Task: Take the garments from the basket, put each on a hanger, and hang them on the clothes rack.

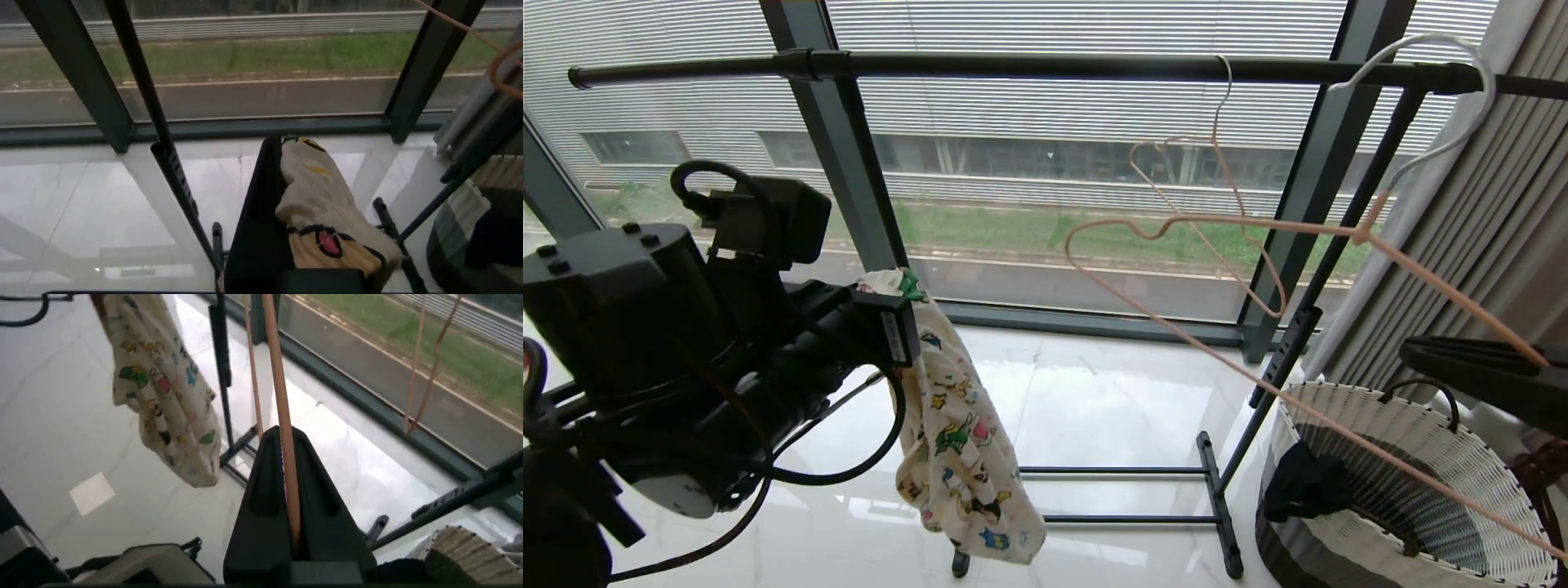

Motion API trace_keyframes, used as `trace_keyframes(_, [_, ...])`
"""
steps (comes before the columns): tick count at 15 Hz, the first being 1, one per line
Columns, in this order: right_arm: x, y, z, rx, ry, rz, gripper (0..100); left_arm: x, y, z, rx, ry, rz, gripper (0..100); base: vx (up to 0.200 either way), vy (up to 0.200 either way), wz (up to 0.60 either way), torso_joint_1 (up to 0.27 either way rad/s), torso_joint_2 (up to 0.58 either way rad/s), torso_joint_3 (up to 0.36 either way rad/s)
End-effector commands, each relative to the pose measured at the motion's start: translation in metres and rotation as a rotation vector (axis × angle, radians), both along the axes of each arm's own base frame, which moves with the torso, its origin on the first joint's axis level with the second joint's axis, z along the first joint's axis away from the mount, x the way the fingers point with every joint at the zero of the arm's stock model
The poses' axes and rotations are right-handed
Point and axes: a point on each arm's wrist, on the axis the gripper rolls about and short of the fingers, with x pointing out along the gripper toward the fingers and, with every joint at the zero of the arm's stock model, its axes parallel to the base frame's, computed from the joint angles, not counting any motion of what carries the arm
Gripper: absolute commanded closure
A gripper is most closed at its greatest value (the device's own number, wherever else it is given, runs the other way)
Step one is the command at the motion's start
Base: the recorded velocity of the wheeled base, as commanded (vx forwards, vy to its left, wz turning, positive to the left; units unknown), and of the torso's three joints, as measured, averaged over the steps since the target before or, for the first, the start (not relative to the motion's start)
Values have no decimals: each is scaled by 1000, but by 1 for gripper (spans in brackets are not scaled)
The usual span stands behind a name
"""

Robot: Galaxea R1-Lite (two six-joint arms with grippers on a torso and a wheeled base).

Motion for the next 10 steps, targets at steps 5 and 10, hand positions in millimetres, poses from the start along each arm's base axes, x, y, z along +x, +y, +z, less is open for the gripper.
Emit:
trace_keyframes(5, [0,32,-31,-124,90,126,100,29,-16,8,-25,-19,14,100,0,0,0,0,0,0])
trace_keyframes(10, [8,52,-31,-89,66,150,100,29,-17,7,-23,-16,11,100,0,0,0,0,0,0])
